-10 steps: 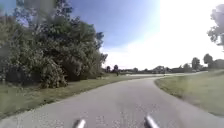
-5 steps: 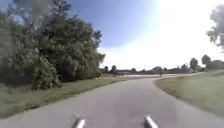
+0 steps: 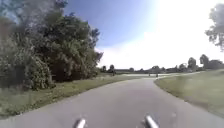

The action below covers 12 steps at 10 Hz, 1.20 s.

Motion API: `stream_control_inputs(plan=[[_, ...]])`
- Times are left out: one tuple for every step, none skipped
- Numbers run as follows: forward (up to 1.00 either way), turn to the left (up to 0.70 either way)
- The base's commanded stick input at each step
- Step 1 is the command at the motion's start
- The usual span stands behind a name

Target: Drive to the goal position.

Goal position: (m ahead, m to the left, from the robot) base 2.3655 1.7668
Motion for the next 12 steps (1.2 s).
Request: stream_control_inputs(plan=[[0.7,0.0],[0.7,0.0],[0.7,0.0],[0.7,0.0],[0.7,0.0],[0.7,0.0],[0.7,0.0],[0.7,-0.04],[0.7,-0.11],[0.7,-0.18],[0.7,-0.25],[0.7,-0.32]])
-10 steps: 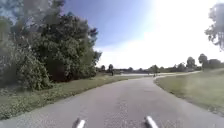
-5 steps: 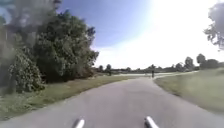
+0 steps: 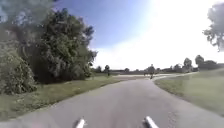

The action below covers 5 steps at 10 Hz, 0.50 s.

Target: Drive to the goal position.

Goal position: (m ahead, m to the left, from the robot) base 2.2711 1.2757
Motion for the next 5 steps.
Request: stream_control_inputs(plan=[[0.7,-0.3],[0.7,-0.22],[0.7,-0.14],[0.7,-0.06],[0.7,0.0]])
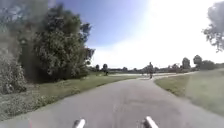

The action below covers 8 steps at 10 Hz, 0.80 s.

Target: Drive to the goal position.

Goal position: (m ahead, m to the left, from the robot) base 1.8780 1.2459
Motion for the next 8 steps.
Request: stream_control_inputs(plan=[[0.7,0.0],[0.7,0.0],[0.7,0.0],[0.7,0.11],[0.7,0.35],[0.7,0.35],[0.7,0.35],[0.7,0.35]])
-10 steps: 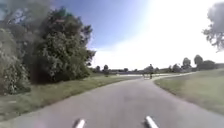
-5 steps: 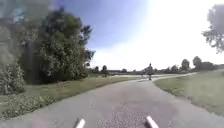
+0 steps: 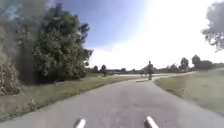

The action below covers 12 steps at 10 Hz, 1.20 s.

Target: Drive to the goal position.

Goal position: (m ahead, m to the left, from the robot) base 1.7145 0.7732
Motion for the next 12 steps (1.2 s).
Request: stream_control_inputs(plan=[[0.7,0.35],[0.7,0.35],[0.7,0.32],[0.7,0.28],[0.7,0.25],[0.7,0.21],[0.7,0.17],[0.7,0.13],[0.7,0.09],[0.7,0.06],[0.7,0.02],[0.7,0.0]])
